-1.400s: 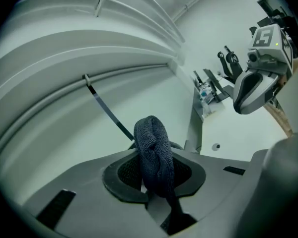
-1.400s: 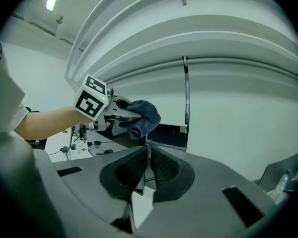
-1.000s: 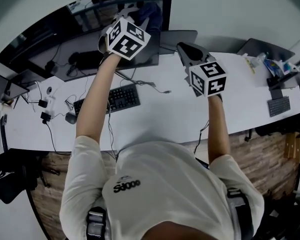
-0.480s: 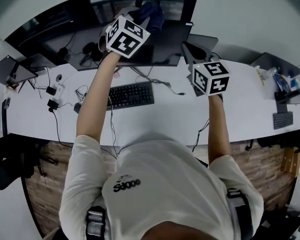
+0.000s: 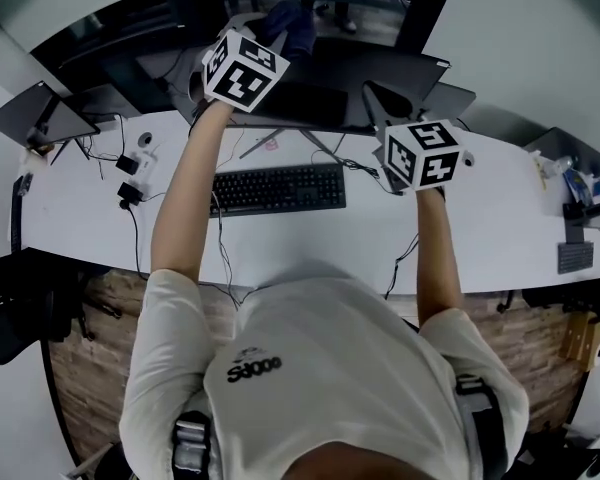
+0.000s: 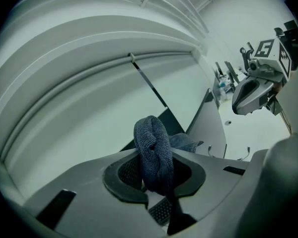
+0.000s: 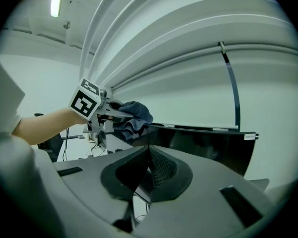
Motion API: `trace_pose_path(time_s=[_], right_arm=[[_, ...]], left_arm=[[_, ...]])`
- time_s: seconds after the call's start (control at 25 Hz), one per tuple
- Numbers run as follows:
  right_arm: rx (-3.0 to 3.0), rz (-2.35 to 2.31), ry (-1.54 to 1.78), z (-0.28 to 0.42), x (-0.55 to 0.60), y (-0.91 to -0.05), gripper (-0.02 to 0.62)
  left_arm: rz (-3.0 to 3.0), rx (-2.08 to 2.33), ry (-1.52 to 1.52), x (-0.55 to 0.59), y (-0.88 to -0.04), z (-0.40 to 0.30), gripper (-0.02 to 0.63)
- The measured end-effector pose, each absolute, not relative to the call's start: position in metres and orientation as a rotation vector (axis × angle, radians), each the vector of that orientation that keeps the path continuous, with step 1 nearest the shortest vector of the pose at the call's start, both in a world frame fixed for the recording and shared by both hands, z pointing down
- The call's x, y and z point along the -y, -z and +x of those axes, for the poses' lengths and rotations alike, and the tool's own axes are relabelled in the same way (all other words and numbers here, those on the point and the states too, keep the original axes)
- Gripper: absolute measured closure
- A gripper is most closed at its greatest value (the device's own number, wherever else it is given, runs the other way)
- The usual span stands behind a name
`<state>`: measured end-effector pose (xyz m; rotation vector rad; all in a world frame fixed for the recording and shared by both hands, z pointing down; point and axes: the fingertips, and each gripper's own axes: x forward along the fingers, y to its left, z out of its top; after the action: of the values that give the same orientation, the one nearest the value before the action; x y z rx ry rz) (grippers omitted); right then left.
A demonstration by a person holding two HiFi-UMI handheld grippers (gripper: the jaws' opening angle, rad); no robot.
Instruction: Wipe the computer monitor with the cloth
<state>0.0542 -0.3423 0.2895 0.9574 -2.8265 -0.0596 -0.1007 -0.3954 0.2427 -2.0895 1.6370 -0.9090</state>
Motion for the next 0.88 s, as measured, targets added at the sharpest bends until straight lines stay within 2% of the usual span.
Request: trace_pose_path(time_s=[0.6,0.88], right_arm=[[2.867,0.838,0.053,-0.089,0.314,-0.282,0.598],[2.868,0.858,0.003,-0.136,0.305,-0.297,0.598]], left_arm=[[-1.993,-1.833,0.851,0.346,-0.241,-0.297,0.520],[-1.923,-1.893,0.840,0.325,-0.244,-0.366,0.522]])
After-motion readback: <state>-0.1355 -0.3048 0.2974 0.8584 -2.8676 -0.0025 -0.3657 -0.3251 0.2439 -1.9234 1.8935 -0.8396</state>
